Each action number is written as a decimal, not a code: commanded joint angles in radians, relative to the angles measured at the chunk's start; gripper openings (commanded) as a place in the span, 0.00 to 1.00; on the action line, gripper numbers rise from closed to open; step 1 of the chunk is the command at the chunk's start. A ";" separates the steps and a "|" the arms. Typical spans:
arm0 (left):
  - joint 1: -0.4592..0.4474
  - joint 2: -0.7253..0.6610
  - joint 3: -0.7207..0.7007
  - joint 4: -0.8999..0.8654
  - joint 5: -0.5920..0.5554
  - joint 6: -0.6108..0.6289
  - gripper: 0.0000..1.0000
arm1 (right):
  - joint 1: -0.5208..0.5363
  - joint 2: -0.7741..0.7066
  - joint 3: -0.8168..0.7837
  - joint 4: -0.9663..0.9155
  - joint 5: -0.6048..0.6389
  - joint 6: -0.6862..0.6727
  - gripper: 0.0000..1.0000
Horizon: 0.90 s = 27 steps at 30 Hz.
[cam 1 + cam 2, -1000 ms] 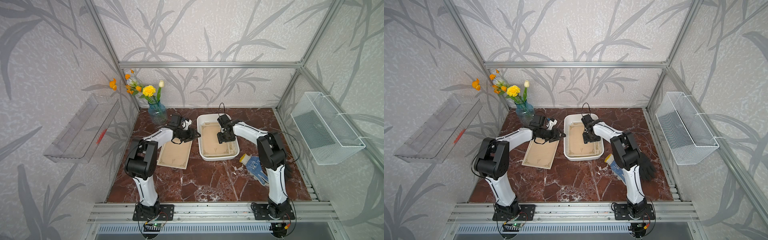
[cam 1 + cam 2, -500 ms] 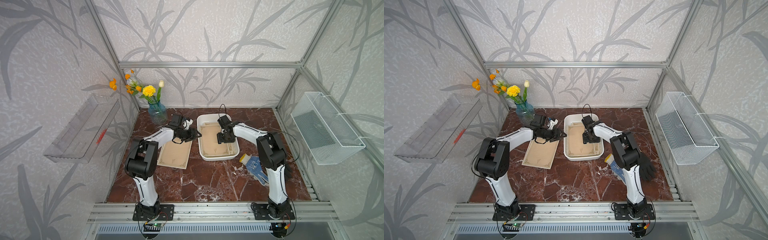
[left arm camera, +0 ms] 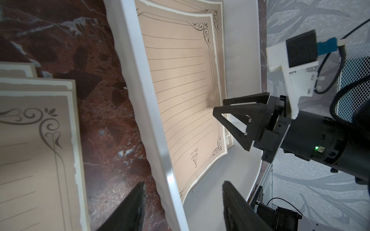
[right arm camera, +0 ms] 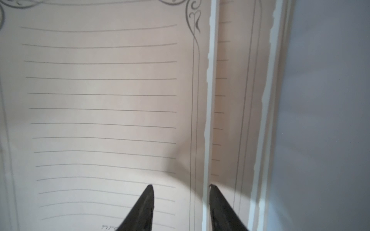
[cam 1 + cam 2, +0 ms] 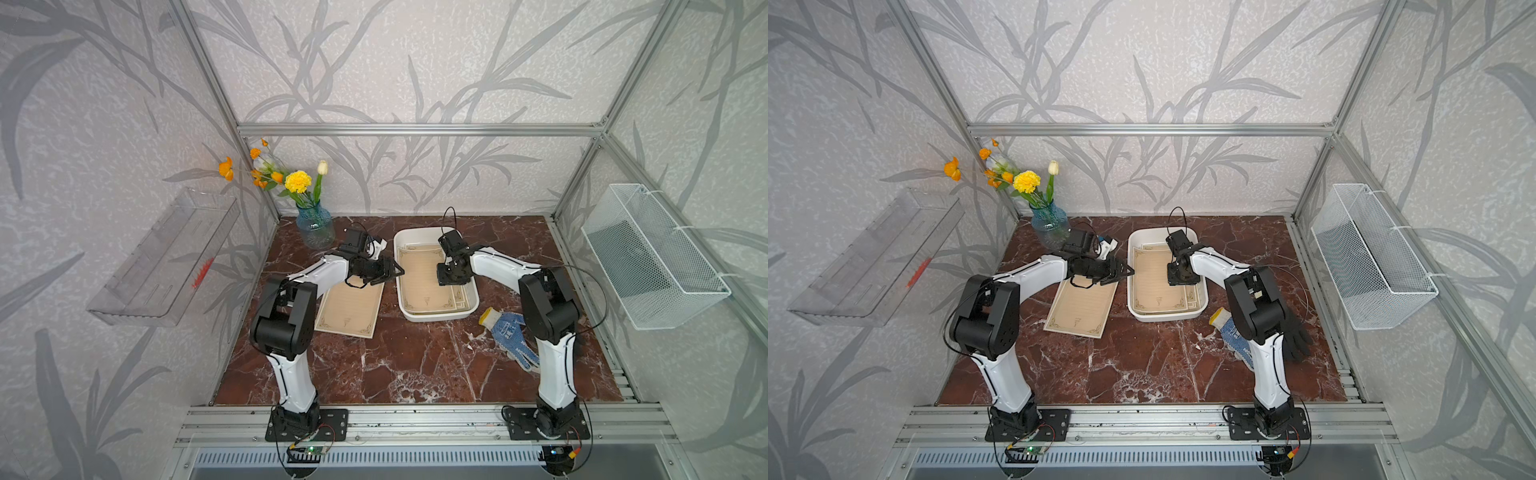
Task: Take out the stationery paper from the storage box
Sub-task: Pick up the stationery paper from the storage box.
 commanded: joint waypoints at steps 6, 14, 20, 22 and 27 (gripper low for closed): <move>-0.008 0.018 0.041 -0.037 0.005 0.010 0.61 | 0.000 -0.112 -0.051 0.088 -0.072 -0.002 0.39; -0.008 0.023 0.044 -0.041 0.007 0.011 0.61 | 0.000 -0.135 -0.056 0.119 -0.166 0.005 0.31; -0.008 0.018 0.046 -0.046 0.003 0.014 0.61 | -0.003 -0.103 -0.034 0.058 -0.112 0.018 0.34; -0.008 0.017 0.045 -0.046 0.004 0.016 0.60 | -0.006 -0.089 -0.028 0.046 -0.106 0.024 0.35; -0.008 0.017 0.044 -0.047 0.003 0.014 0.60 | -0.012 -0.072 -0.032 0.061 -0.114 0.030 0.36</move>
